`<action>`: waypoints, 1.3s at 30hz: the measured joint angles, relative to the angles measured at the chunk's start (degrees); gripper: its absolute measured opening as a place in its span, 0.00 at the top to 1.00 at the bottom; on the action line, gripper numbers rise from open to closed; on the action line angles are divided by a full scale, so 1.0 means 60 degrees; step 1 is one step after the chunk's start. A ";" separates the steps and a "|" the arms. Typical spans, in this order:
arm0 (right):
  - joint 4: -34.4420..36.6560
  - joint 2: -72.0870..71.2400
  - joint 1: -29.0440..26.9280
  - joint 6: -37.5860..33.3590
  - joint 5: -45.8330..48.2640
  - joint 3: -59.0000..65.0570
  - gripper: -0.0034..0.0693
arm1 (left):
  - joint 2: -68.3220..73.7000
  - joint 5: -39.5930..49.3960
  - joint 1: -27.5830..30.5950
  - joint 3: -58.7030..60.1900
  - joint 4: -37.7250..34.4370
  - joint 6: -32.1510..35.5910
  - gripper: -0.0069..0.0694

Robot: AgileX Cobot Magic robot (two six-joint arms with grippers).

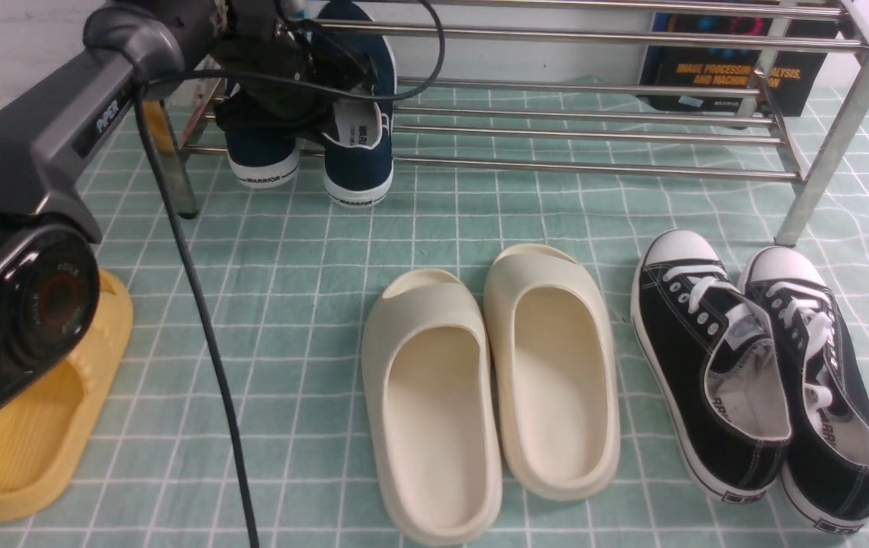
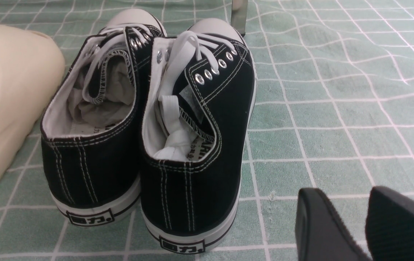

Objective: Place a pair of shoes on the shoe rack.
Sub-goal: Use the left arm to put a shoe into the shoe rack

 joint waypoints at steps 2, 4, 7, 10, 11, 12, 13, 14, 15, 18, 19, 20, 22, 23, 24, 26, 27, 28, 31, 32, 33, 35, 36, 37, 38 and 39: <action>0.0000 0.0000 0.0000 0.0000 0.0000 0.0000 0.62 | 0.0010 -0.0099 0.0035 0.0000 0.0000 0.0000 0.82; 0.0000 0.0000 0.0000 0.0000 0.0000 0.0000 0.62 | -0.0014 -0.0304 0.0069 -0.0030 0.0000 0.0000 0.74; 0.0000 0.0000 0.0000 0.0000 0.0000 0.0000 0.62 | -0.0024 -0.0375 0.0078 -0.0114 -0.0015 0.0011 0.66; 0.0000 0.0000 0.0000 0.0000 0.0000 0.0000 0.62 | -0.0110 -0.0256 0.0097 -0.0128 -0.0034 0.0037 0.51; 0.0000 0.0000 0.0000 0.0000 0.0000 0.0000 0.62 | -0.0189 -0.0156 0.0102 -0.0128 -0.0016 0.0037 0.48; 0.0000 0.0000 0.0000 0.0000 0.0000 0.0000 0.62 | -0.0277 -0.0029 0.0109 -0.0128 0.0008 0.0047 0.46; 0.0000 0.0000 0.0000 0.0000 0.0000 0.0000 0.62 | -0.0387 0.0106 0.0116 -0.0128 0.0037 0.0086 0.45; 0.0000 0.0000 0.0000 0.0000 0.0000 0.0000 0.62 | -0.0412 0.0140 0.0116 -0.0128 0.0055 0.0115 0.45; 0.0000 0.0000 0.0000 0.0000 0.0000 0.0000 0.62 | -0.0674 0.0406 0.0129 -0.0128 0.0128 0.0281 0.45; 0.0000 0.0000 0.0000 0.0000 0.0000 0.0000 0.62 | -0.1083 0.0976 0.0135 -0.0128 0.0260 0.0603 0.46; 0.0000 0.0000 0.0000 0.0000 0.0000 0.0000 0.62 | -0.1391 0.1391 0.0135 -0.0136 0.0263 0.0809 0.49; 0.0000 0.0000 0.0000 0.0000 0.0000 0.0000 0.62 | -0.1428 0.1446 0.0135 -0.0136 0.0263 0.0859 0.49; 0.0000 0.0000 0.0000 0.0000 0.0000 0.0000 0.62 | -0.1897 0.2291 0.0140 -0.0136 0.0221 0.1279 0.59; 0.0000 0.0000 0.0000 0.0000 0.0000 0.0000 0.62 | -0.1935 0.2408 0.0132 -0.0136 0.0209 0.1309 0.59; 0.0000 0.0000 0.0000 0.0000 0.0000 0.0000 0.62 | -0.2010 0.2645 0.0110 -0.0157 0.0166 0.1436 0.62; 0.0000 0.0000 0.0000 0.0000 0.0000 0.0000 0.62 | -0.2077 0.3051 0.0017 -0.0178 0.0154 0.1745 0.70; 0.0000 0.0000 0.0000 0.0000 0.0000 0.0000 0.62 | -0.2063 0.3277 -0.0158 -0.0178 0.0154 0.2054 0.77; 0.0000 0.0000 0.0000 0.0000 0.0000 0.0000 0.62 | -0.1985 0.3317 -0.0311 -0.0178 0.0154 0.2237 0.80; 0.0000 0.0000 0.0000 0.0000 0.0000 0.0000 0.62 | -0.1647 0.3332 -0.0744 -0.0065 0.0126 0.2600 0.88; 0.0000 0.0000 0.0000 0.0000 0.0000 0.0000 0.62 | -0.1396 0.3289 -0.0908 -0.0004 0.0125 0.2683 0.91; 0.0000 0.0000 0.0000 0.0000 0.0000 0.0000 0.62 | -0.1346 0.3289 -0.0931 -0.0002 0.0125 0.2684 0.91; 0.0000 0.0000 0.0000 0.0000 0.0000 0.0000 0.62 | -0.0751 0.2938 -0.1114 0.0044 0.0367 0.2727 0.93; 0.0000 0.0000 0.0000 0.0000 0.0000 0.0000 0.62 | -0.0655 0.2816 -0.1123 0.0057 0.0447 0.2727 0.93; 0.0000 0.0000 0.0000 0.0000 0.0000 0.0000 0.62 | -0.0329 0.2569 -0.1124 0.0089 0.0891 0.2610 0.93; 0.0000 0.0000 0.0000 0.0000 0.0000 0.0000 0.62 | -0.0199 0.2433 -0.1110 0.0097 0.1177 0.2492 0.93; 0.0000 0.0000 0.0000 0.0000 0.0000 0.0000 0.62 | -0.0105 0.2432 -0.1110 0.0097 0.1334 0.2349 0.93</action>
